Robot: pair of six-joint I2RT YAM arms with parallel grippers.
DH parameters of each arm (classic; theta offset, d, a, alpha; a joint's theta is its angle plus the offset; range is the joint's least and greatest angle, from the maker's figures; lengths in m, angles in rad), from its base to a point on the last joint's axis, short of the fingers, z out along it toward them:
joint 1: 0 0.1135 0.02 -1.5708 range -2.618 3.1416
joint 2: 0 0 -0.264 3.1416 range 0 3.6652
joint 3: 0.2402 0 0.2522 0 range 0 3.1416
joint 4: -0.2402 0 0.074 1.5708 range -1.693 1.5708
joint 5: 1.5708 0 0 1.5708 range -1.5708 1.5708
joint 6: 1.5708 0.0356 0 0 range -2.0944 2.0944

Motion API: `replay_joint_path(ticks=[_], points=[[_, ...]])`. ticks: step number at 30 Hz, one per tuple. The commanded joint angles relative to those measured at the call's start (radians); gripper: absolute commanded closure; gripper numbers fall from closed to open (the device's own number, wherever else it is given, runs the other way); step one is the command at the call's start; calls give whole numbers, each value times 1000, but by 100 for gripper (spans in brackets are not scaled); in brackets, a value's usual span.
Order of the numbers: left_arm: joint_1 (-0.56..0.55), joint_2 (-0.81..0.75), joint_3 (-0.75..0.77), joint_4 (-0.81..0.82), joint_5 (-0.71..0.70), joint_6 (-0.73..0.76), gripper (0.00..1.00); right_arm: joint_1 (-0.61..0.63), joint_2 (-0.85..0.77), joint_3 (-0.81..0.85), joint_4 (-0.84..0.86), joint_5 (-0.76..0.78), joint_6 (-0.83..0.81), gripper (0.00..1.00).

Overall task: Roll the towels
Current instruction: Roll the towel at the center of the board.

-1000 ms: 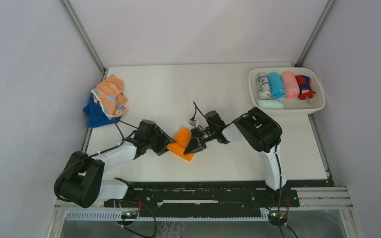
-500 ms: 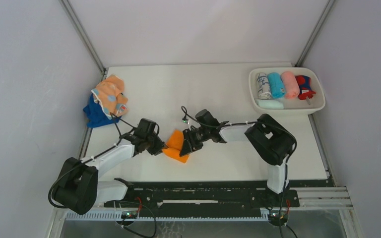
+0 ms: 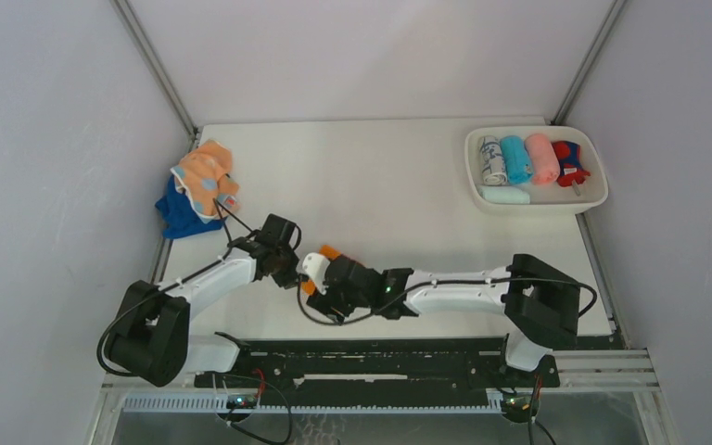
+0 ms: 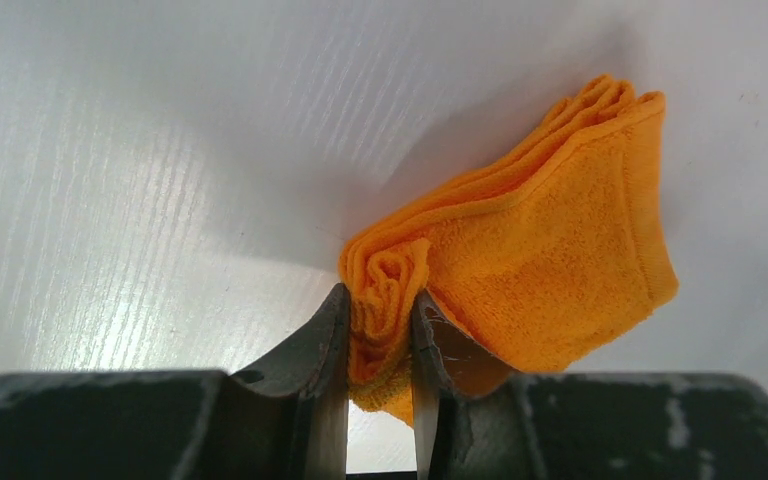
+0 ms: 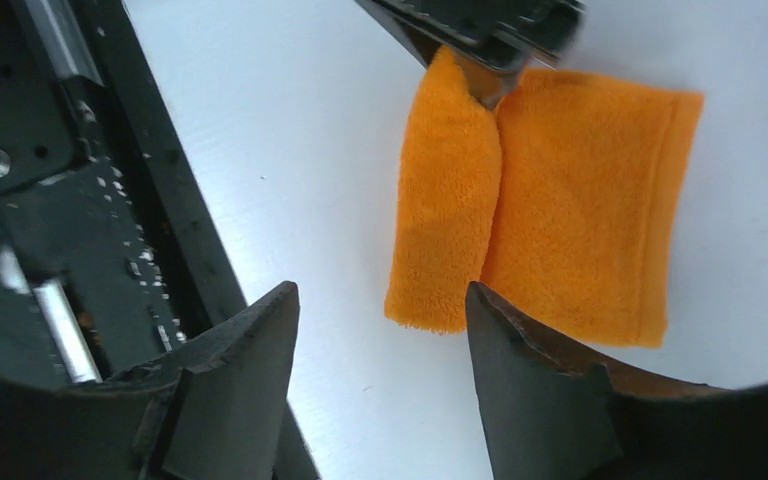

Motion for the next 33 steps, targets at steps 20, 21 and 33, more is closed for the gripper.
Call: replay_joint_path(ticks=[20, 21, 33], points=[[5, 57, 39, -18, 3, 43, 79, 241, 276, 66, 96, 590, -357, 45], [5, 59, 37, -18, 3, 41, 79, 247, 277, 65, 97, 607, -362, 45], [5, 73, 35, -13, 12, 26, 78, 280, 302, 107, 61, 653, -379, 50]])
